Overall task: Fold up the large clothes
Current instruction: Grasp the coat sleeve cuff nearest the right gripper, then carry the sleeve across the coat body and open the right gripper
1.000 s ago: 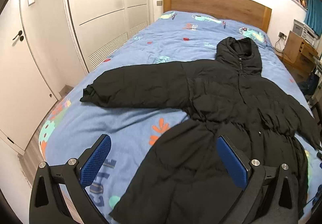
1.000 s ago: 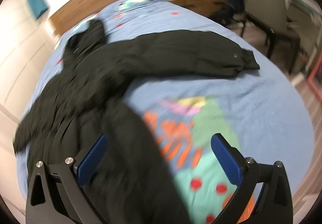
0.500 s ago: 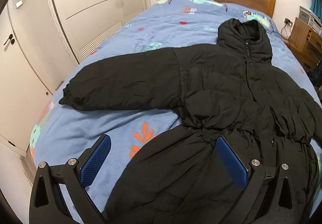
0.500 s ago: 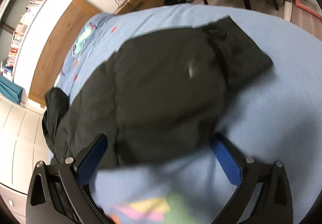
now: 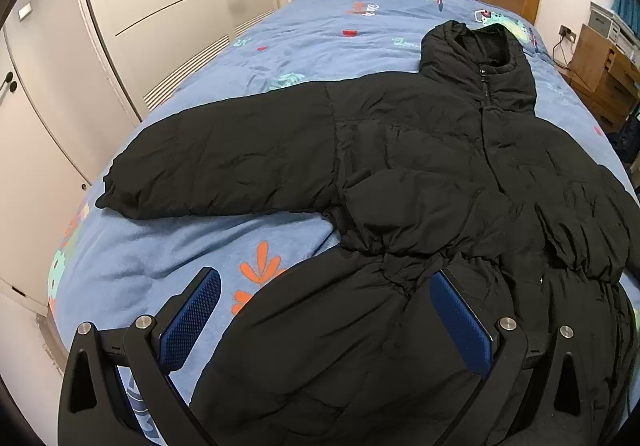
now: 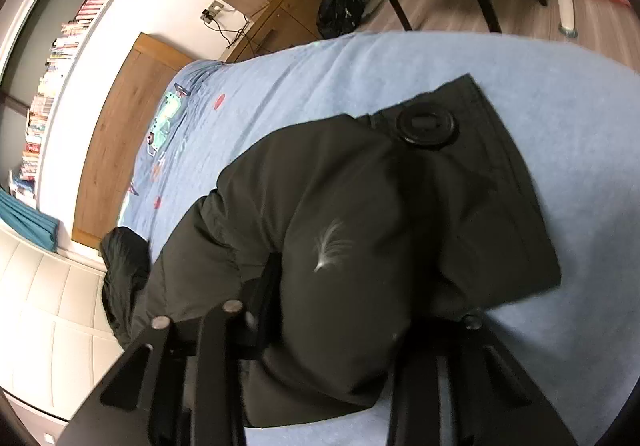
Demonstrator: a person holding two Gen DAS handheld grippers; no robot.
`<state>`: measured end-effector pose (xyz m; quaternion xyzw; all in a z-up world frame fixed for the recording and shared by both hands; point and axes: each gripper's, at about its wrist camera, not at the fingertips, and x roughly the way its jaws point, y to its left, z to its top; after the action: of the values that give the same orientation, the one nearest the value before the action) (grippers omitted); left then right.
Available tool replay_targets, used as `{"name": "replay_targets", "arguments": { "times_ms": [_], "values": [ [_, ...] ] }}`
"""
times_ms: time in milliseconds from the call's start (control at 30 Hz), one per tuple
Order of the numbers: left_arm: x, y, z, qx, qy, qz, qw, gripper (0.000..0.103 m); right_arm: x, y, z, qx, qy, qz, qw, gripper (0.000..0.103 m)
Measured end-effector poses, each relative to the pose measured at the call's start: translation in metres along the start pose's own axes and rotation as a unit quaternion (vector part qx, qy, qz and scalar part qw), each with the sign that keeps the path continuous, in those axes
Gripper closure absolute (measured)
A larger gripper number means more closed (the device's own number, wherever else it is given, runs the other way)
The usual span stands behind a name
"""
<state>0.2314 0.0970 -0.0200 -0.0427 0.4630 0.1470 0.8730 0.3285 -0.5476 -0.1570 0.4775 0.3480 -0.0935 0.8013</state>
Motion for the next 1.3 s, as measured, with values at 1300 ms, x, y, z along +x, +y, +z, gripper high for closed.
{"name": "replay_targets", "arguments": {
  "times_ms": [1300],
  "values": [
    [-0.038,0.141,-0.036,-0.087,-0.044,-0.019,0.995,0.001,-0.064,0.335,-0.263,-0.408,0.07,0.09,0.906,0.094]
  ]
}}
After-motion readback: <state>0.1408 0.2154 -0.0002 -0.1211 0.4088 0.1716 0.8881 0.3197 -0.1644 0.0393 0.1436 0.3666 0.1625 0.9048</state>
